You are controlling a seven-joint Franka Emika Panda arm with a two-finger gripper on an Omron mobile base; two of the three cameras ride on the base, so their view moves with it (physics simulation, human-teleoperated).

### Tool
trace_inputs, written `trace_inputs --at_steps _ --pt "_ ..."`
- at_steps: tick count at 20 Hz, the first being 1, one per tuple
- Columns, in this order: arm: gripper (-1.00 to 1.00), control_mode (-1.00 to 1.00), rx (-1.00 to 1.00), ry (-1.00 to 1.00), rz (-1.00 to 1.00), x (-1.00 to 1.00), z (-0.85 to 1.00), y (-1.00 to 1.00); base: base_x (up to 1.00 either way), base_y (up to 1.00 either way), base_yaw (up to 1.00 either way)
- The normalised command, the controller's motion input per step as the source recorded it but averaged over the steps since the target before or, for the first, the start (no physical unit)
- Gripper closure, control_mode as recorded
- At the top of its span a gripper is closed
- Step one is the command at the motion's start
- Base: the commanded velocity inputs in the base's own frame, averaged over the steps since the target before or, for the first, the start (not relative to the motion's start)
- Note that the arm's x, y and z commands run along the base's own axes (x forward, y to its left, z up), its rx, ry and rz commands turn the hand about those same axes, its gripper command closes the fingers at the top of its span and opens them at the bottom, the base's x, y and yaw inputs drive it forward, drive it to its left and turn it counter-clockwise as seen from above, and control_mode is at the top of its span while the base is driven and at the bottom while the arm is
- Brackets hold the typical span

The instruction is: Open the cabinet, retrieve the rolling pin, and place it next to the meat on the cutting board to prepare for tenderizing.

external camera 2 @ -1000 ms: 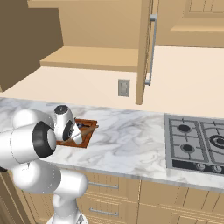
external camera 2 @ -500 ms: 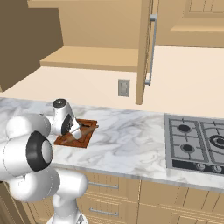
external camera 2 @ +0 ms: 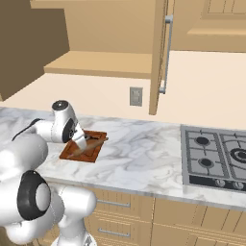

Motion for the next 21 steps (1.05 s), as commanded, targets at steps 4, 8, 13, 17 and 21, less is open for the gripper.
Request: trace_inputs --at_steps 4,8,13,17,21 --pt "-1.00 -1.00 0.00 -0.08 0.00 -0.75 0.32 0.00 0.00 0.00 0.00" --pt "-1.00 -1.00 0.00 -0.09 0.00 -0.76 0.43 -0.03 0.00 0.00 0.00" --pt "-1.00 -1.00 0.00 -0.09 0.00 -0.74 0.49 -0.06 0.00 0.00 0.00" --pt "-1.00 -1.00 0.00 -0.10 0.00 -0.69 0.40 -0.04 0.00 0.00 0.00" --pt "-1.00 -1.00 0.00 -0.07 0.00 -0.68 0.47 -0.08 0.00 0.00 0.00"
